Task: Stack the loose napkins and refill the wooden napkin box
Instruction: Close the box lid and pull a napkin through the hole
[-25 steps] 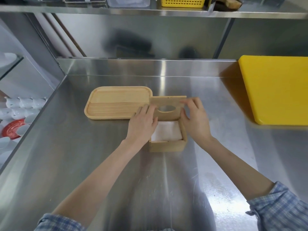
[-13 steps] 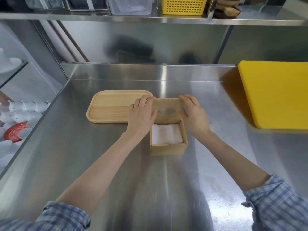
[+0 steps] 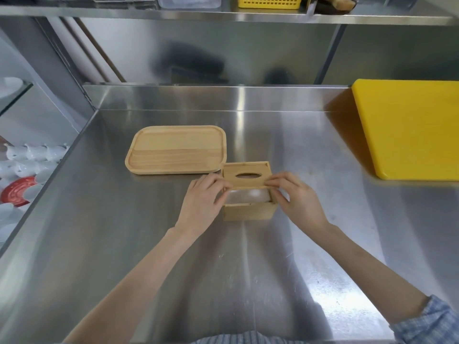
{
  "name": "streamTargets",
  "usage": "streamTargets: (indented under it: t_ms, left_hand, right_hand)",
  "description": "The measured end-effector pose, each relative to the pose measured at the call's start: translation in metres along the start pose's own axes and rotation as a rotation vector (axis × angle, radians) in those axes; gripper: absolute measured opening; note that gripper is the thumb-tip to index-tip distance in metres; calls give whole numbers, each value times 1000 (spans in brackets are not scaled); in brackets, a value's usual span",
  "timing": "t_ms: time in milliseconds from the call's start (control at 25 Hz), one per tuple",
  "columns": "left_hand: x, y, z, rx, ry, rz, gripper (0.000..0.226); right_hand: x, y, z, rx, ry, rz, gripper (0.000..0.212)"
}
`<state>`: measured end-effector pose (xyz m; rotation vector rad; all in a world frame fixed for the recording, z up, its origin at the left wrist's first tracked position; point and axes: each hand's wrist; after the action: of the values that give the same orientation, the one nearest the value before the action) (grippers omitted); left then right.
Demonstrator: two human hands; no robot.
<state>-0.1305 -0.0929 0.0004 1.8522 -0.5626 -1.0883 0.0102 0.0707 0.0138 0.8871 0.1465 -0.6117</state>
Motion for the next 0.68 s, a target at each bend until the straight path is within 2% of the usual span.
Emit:
streamTargets:
  t_ms: [200,320,440,680]
  left_hand:
    - [21,-18,2,17,-5,33,24]
    - [25,-24,3,0,-5,38,25]
    - [25,-24,3,-3,1,75,28]
    - [27,-23,5,17,-8,118,34]
  right_hand:
    - [19,-13,-6,115,26,36,19]
    - [22,-15,-7,132,43,33,26]
    - [23,-17,-9,130,57,30,20]
    - [23,-20,-12,159,95,19,21]
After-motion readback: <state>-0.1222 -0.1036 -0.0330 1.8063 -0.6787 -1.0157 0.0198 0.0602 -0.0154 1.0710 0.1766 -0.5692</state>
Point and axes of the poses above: each hand's wrist, its own x-axis away from the middle knuckle, its own y-axis out of the back of the hand, z = x × y, and after that the axes turned 13 degrees about -x, right-handed
